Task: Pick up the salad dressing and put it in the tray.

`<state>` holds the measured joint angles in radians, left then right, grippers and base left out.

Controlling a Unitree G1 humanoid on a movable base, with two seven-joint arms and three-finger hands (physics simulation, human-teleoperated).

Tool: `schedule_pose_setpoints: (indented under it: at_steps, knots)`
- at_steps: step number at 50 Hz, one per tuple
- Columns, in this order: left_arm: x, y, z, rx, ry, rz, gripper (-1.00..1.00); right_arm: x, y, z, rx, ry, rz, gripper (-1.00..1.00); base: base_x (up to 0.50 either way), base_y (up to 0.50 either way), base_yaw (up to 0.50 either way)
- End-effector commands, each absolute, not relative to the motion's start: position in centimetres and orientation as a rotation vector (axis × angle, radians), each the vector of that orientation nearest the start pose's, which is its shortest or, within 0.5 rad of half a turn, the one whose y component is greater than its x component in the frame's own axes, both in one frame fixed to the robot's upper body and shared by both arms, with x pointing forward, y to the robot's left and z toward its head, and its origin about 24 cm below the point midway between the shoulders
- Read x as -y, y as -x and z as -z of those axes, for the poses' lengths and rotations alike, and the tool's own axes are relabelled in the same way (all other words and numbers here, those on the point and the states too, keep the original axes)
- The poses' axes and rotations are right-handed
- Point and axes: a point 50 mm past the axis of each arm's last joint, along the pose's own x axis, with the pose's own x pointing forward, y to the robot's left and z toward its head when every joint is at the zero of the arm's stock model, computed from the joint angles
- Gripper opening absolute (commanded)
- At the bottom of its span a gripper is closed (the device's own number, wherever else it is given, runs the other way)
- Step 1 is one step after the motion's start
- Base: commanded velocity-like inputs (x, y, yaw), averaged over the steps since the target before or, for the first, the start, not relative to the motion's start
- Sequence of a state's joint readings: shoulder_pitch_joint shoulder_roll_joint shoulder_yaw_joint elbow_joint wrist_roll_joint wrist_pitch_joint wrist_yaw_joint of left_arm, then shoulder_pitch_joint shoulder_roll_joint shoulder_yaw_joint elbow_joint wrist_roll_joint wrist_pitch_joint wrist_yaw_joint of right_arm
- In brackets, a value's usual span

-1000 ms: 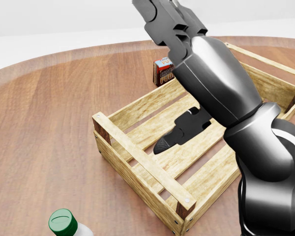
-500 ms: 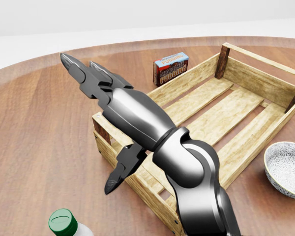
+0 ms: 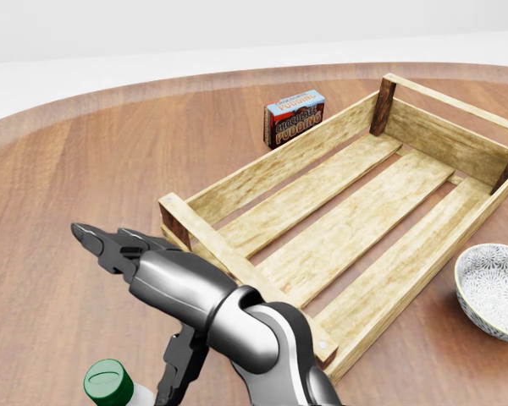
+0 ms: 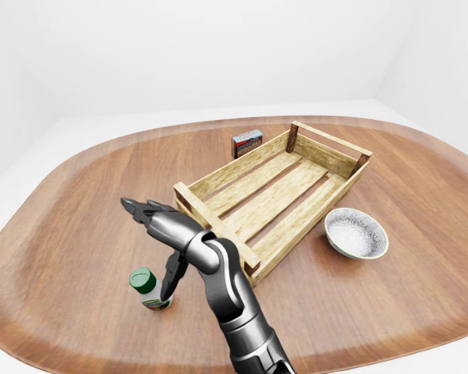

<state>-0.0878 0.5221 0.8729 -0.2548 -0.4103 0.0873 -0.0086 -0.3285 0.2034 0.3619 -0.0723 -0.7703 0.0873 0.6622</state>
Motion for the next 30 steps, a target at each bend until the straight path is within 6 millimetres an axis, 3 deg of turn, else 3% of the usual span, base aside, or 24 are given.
schedule_pose_setpoints:
  at_steps: [1, 9, 30]
  knots:
    - [-37.5, -17.4, -22.2, 0.598, -0.149, -0.651, 1.0, -3.2, -25.6, -10.1, 0.151, 0.811, -0.999, 1.0, 0.0, 0.0, 0.0]
    - [-37.7, -17.2, -22.2, 0.6, -0.148, -0.654, 1.0, -4.4, -26.2, -8.5, 0.067, 0.874, -1.043, 1.0, 0.0, 0.0, 0.0]
    - [-37.8, -17.3, -21.8, 0.584, -0.132, -0.655, 1.0, -6.9, -27.1, -6.6, -0.05, 0.923, -1.145, 1.0, 0.0, 0.0, 0.0]
